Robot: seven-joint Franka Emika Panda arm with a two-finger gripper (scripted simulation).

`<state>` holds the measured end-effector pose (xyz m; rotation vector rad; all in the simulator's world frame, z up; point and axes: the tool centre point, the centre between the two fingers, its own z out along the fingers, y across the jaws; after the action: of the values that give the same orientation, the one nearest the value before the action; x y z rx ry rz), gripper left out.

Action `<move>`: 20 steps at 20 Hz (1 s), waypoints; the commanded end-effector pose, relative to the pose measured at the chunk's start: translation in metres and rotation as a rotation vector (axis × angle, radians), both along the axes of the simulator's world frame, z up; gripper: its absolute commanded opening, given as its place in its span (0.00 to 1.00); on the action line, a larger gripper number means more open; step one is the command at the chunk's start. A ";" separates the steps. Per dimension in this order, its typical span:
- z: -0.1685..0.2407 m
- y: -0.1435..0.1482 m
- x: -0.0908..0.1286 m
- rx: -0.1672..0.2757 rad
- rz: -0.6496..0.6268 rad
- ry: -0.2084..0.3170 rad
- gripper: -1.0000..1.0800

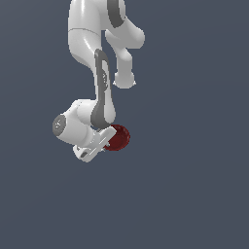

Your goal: Pick up the object and move it to a goal position.

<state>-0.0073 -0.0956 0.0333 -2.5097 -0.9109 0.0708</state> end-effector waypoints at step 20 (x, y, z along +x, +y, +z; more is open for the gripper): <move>0.123 0.123 0.068 0.001 0.001 0.000 0.00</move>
<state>0.0543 0.0166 0.1440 -2.5077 -0.9129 0.0723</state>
